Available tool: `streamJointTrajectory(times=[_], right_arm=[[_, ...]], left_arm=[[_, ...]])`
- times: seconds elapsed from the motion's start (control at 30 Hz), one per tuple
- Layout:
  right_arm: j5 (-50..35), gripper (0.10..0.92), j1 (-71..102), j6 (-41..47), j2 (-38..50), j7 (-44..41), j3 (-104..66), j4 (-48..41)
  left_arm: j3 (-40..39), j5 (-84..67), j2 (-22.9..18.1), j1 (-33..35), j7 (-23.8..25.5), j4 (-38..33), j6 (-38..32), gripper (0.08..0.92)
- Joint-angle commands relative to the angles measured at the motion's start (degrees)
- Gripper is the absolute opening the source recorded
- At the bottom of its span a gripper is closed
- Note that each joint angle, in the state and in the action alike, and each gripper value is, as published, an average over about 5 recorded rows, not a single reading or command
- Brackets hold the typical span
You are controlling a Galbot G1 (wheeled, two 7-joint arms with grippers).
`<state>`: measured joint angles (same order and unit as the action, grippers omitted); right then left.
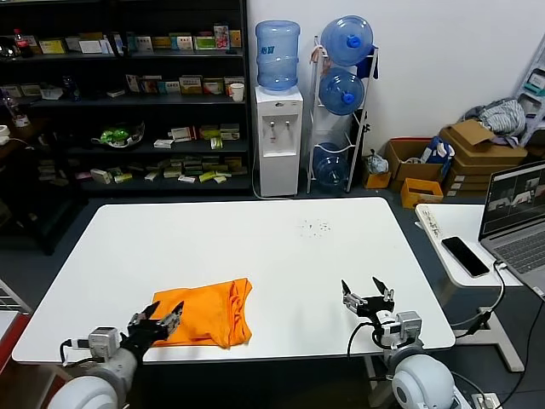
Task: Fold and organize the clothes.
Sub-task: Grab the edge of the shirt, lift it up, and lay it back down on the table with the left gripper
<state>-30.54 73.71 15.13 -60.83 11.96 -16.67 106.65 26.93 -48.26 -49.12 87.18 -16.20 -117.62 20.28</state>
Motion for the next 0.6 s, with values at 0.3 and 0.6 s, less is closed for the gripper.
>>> streamJointTrajectory(times=[0.3,0.6], right_arm=[[0.04,0.823,0.51,0.35,-0.26,0.26,0.0,0.12],[-0.02,0.823,0.59,0.41,-0.45,0.33,-0.12,0.13]], left_arm=[[-1.53,2.0,4.05,-7.81,16.1,22.19,-4.33,0.822],[-4.95,2.41,1.5,-11.02,13.81,23.21,-4.99,0.693]])
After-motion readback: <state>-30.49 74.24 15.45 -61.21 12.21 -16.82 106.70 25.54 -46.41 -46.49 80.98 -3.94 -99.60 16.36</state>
